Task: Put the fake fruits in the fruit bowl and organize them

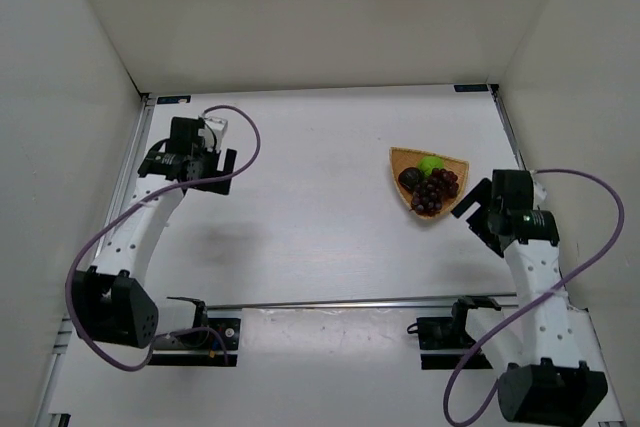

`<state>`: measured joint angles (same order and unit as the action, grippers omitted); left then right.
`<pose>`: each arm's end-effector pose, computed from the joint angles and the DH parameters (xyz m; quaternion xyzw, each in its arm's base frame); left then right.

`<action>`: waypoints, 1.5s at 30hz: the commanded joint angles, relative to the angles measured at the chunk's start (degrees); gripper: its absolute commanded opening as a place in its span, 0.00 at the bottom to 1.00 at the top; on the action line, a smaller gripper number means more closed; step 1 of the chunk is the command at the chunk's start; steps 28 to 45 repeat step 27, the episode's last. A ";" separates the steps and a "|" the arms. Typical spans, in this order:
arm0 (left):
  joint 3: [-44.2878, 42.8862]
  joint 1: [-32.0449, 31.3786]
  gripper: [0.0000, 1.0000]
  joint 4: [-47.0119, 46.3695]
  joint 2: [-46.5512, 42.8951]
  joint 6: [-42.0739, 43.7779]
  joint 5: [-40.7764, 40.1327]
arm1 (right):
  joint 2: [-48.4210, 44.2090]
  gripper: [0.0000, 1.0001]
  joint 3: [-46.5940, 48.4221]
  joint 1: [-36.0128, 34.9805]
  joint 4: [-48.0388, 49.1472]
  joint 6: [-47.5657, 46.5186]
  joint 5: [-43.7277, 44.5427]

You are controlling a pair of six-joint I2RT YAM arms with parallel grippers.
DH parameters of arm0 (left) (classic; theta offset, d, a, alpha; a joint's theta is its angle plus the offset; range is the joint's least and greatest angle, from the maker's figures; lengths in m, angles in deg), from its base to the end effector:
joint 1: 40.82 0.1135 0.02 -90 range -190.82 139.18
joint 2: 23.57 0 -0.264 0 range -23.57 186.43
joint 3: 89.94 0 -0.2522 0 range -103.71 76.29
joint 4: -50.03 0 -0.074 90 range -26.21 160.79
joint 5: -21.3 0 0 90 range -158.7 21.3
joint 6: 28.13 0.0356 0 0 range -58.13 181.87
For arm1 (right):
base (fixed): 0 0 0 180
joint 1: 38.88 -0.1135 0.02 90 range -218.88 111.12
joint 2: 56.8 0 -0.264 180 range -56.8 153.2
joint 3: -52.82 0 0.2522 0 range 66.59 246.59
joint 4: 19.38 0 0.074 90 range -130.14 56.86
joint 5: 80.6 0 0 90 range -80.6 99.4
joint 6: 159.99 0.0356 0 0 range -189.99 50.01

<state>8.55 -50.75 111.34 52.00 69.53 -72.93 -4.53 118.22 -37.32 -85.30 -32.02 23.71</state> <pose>0.2637 -0.0435 0.3052 0.1350 0.9445 0.0293 0.2981 0.1694 -0.0134 0.2932 0.3554 0.8715 -0.0132 0.3376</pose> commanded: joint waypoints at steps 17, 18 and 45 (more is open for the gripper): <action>12.28 3.78 1.00 1.84 -18.96 -3.71 -9.22 | -17.11 1.00 -7.78 0.63 -9.36 4.30 -2.18; 12.29 3.78 1.00 1.84 -18.97 -4.23 -9.91 | -17.11 1.00 -7.78 0.63 -9.36 4.30 -2.18; 12.81 4.31 1.00 3.51 -22.40 -3.53 -11.06 | -20.62 1.00 -7.78 0.63 -9.27 4.30 -2.70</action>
